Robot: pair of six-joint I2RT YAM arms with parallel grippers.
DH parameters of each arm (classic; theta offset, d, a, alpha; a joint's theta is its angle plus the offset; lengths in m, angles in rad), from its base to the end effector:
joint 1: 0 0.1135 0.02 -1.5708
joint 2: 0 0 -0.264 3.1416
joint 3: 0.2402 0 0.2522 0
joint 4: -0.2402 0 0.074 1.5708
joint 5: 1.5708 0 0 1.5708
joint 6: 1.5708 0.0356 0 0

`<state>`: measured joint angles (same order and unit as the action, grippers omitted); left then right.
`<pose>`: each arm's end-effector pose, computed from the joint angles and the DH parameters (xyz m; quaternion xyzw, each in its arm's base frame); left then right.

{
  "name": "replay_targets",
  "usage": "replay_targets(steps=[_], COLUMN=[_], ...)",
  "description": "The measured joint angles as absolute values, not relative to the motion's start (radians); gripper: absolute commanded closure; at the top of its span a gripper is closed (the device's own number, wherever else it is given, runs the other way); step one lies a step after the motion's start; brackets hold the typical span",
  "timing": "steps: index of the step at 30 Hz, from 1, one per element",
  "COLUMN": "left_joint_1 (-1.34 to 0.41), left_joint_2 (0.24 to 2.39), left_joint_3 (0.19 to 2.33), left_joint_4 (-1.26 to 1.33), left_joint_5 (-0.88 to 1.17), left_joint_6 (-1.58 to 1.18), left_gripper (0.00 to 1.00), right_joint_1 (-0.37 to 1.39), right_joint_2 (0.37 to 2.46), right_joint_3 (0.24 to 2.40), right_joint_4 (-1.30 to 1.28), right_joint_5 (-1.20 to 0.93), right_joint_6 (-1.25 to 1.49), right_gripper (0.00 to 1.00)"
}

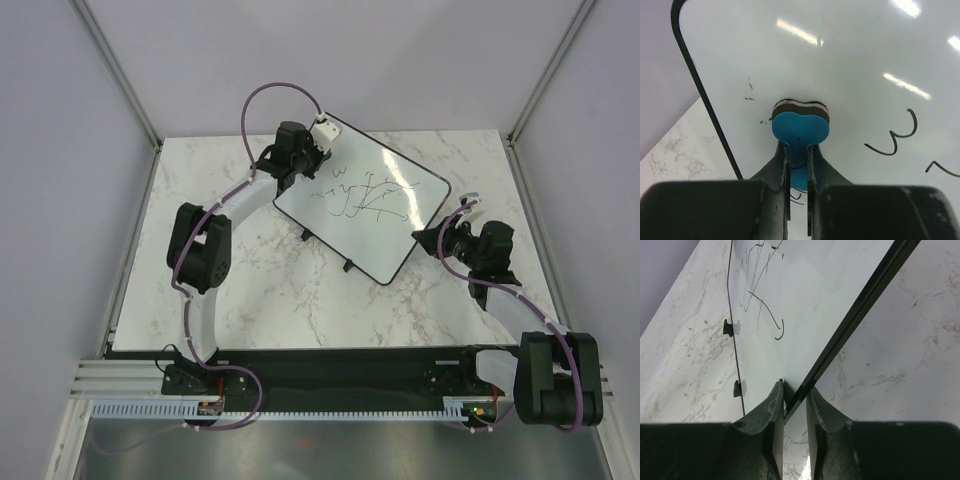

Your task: Erase the whiteboard

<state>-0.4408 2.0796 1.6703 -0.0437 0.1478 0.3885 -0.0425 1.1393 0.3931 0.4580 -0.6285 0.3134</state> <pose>0.4458 -0.2161 0.2538 0.3765 0.7581 -0.0764 0.5270 0.2294 0.0112 0.2018 -0.0471 0.7828 0.3222 0.5303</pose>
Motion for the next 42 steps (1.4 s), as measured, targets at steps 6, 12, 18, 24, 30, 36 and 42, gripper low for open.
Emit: replay_targets(steps=[6, 12, 18, 24, 30, 36, 42], left_joint_1=[-0.411, -0.346, -0.382, -0.453, -0.501, -0.479, -0.451], left_joint_2=[2.130, 2.166, 2.158, 2.123, 2.107, 2.229, 2.271], left_joint_3=[1.800, 1.853, 1.790, 1.766, 1.763, 2.019, 2.111], left_joint_4=[-0.076, -0.074, -0.036, -0.034, -0.032, -0.093, -0.105], left_joint_5=[0.115, 0.084, 0.083, 0.092, 0.108, 0.070, 0.038], left_joint_6=[0.384, 0.385, 0.405, 0.421, 0.421, 0.413, 0.412], left_gripper=[0.98, 0.98, 0.98, 0.98, 0.98, 0.98, 0.98], right_joint_1=[-0.036, -0.036, -0.036, -0.035, -0.035, -0.030, -0.030], right_joint_2=[1.129, 1.129, 1.128, 1.124, 1.121, 1.121, 1.121], right_joint_3=[0.393, 0.393, 0.393, 0.392, 0.385, 0.384, 0.384], right_joint_4=[0.447, 0.437, 0.438, 0.439, 0.438, 0.440, 0.439], right_joint_5=[-0.622, -0.613, -0.613, -0.614, -0.610, -0.607, -0.605], right_joint_6=[0.307, 0.301, 0.302, 0.303, 0.303, 0.303, 0.300], right_gripper=[1.00, 1.00, 1.00, 1.00, 1.00, 1.00, 1.00])
